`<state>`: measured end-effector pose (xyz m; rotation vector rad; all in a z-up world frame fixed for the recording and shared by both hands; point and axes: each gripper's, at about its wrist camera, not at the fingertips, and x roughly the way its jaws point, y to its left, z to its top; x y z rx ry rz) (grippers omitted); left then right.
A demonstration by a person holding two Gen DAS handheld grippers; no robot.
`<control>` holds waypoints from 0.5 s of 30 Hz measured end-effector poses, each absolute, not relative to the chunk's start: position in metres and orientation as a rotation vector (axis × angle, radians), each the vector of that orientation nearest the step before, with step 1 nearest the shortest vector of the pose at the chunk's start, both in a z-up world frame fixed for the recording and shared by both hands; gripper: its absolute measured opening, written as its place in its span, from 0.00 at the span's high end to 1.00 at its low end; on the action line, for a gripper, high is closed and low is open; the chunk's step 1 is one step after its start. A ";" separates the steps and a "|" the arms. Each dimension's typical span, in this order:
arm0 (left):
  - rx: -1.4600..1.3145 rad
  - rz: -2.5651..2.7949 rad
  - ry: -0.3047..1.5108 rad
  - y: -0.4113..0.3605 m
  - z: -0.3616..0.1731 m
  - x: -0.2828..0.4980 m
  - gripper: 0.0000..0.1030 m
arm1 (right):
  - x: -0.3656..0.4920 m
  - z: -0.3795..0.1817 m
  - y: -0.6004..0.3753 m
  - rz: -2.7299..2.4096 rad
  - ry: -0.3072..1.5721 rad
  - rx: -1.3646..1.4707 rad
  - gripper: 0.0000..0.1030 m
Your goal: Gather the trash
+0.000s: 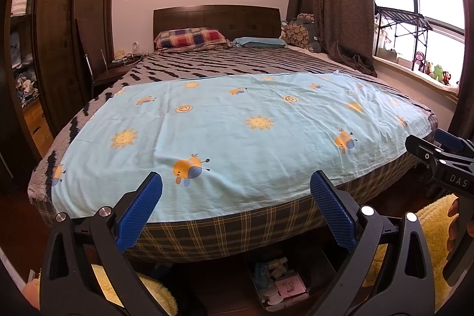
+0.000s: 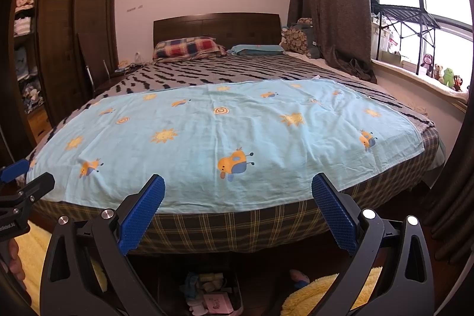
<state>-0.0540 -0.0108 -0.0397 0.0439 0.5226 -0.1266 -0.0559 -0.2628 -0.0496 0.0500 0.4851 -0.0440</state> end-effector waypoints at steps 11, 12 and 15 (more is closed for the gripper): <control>0.028 -0.124 0.547 -0.012 -0.044 -0.051 0.08 | -0.055 -0.050 -0.263 -0.040 0.494 0.046 0.03; 0.027 -0.122 0.548 -0.012 -0.044 -0.051 0.08 | -0.054 -0.050 -0.263 -0.040 0.494 0.043 0.03; 0.019 -0.127 0.548 -0.012 -0.045 -0.051 0.08 | -0.054 -0.051 -0.264 -0.039 0.496 0.045 0.03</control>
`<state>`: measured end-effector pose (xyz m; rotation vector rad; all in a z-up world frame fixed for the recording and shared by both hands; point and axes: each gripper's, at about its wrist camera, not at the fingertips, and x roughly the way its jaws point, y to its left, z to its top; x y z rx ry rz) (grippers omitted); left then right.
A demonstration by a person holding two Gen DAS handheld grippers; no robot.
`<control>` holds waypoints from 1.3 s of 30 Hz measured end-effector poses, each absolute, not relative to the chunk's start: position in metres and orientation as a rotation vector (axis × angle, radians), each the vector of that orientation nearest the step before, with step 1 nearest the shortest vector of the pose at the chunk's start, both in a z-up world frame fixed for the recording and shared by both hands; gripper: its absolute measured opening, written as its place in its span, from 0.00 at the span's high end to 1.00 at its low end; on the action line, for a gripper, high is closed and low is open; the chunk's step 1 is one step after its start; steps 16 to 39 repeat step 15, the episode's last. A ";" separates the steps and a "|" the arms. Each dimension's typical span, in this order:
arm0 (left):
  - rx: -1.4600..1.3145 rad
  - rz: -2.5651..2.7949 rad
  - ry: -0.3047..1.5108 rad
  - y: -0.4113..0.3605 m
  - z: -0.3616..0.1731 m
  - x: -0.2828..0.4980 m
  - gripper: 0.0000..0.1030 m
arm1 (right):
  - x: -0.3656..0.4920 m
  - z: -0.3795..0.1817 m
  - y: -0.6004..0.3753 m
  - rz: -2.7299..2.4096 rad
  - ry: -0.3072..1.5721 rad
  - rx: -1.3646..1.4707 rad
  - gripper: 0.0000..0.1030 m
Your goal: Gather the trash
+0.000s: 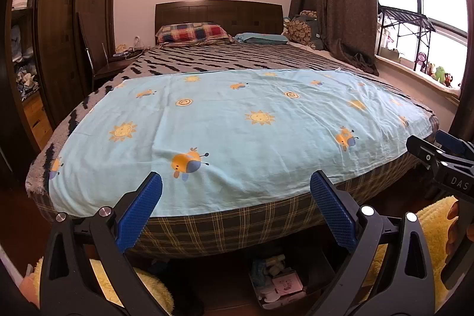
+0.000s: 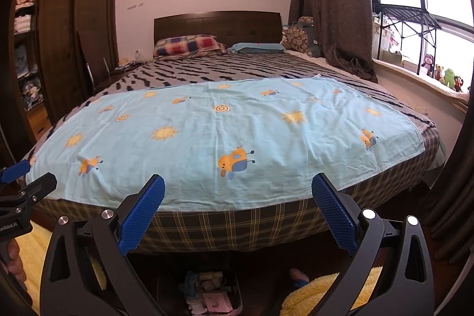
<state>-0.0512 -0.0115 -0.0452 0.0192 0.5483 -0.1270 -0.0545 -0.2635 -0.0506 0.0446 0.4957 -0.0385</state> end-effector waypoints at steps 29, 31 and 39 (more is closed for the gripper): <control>0.001 -0.139 0.547 -0.008 -0.043 -0.050 0.08 | -0.054 -0.051 -0.264 -0.039 0.497 0.048 0.03; 0.001 -0.139 0.547 -0.008 -0.043 -0.050 0.08 | -0.054 -0.051 -0.264 -0.039 0.497 0.048 0.03; 0.001 -0.139 0.547 -0.008 -0.043 -0.050 0.08 | -0.054 -0.051 -0.264 -0.039 0.497 0.048 0.03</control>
